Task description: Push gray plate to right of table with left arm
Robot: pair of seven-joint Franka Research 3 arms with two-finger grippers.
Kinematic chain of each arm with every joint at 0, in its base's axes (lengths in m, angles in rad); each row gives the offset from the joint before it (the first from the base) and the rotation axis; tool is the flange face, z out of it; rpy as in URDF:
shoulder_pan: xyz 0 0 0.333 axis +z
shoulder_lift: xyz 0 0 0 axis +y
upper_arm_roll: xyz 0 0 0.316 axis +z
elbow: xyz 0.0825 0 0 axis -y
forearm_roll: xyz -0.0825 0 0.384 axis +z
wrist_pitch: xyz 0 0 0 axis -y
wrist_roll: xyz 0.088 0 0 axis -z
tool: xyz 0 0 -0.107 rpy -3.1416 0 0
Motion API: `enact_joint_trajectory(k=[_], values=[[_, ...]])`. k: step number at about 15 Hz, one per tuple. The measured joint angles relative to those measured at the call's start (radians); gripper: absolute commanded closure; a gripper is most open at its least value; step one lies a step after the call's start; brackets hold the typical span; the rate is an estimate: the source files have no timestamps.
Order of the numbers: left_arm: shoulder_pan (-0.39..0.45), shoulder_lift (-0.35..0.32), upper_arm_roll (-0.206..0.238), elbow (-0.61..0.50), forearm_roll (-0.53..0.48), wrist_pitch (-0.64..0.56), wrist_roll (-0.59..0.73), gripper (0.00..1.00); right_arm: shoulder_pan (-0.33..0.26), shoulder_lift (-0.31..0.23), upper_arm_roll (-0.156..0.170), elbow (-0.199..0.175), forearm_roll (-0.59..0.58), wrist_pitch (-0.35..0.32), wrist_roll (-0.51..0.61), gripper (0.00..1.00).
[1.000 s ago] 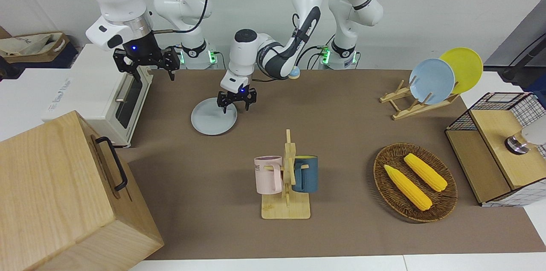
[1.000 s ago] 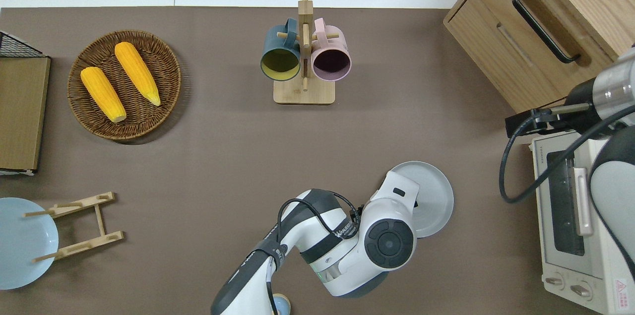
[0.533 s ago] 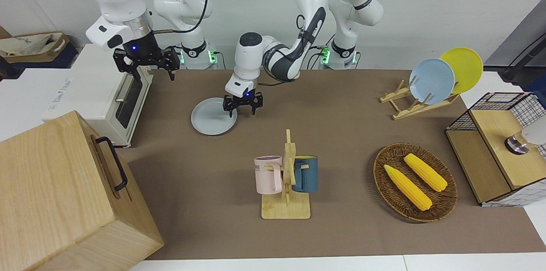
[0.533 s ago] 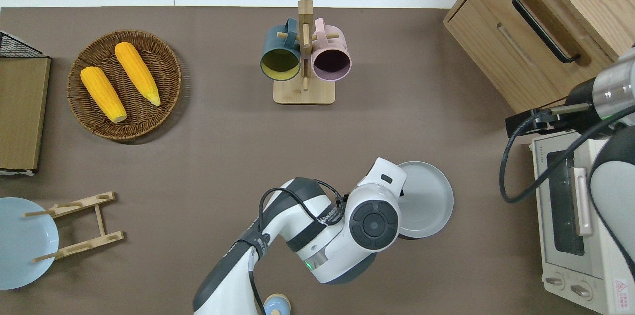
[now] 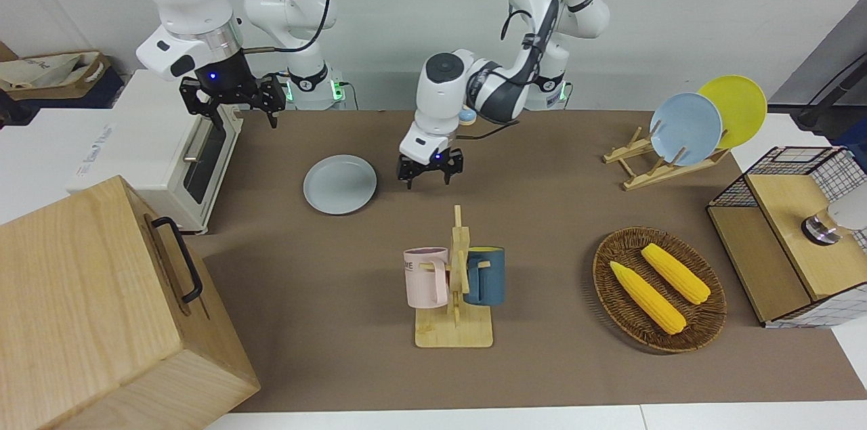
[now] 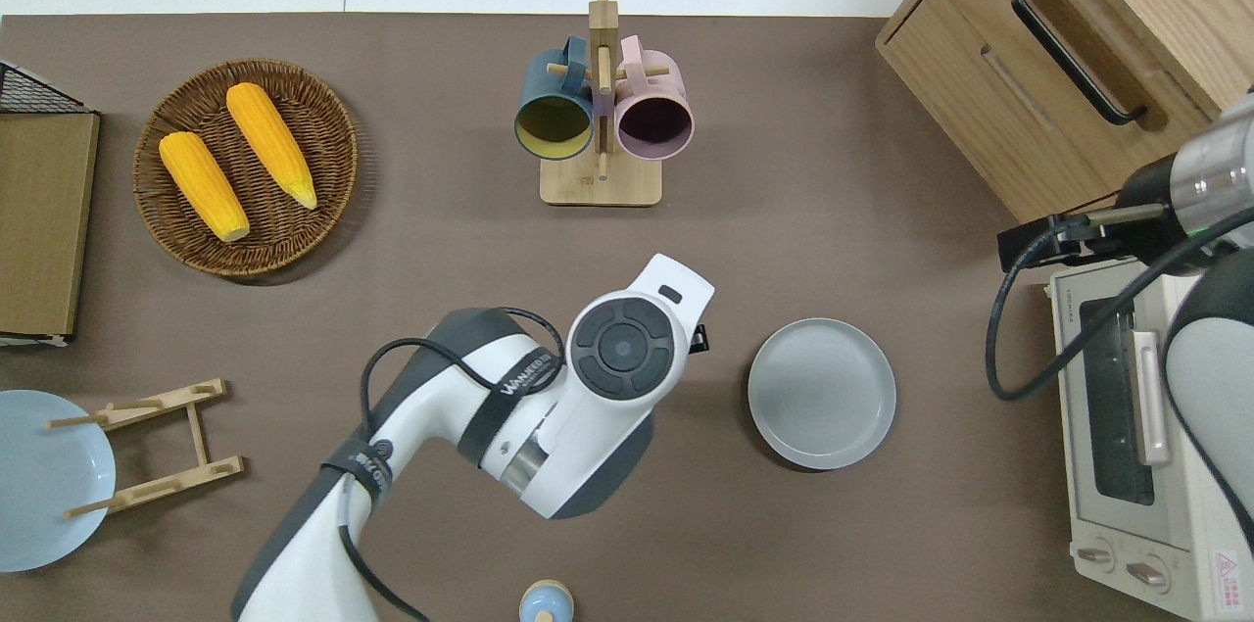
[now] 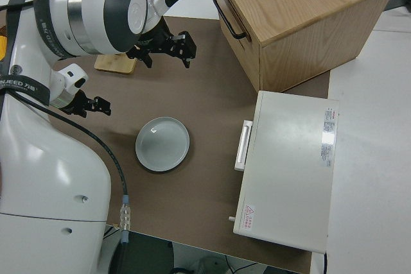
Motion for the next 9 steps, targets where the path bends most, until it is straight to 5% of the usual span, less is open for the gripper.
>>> enact_joint_trajectory(k=[9], values=[[0.266, -0.197, 0.013, -0.004, -0.093, -0.275, 0.342, 0.01, 0.000, 0.000, 0.000, 0.000, 0.000, 0.000, 0.000, 0.017]])
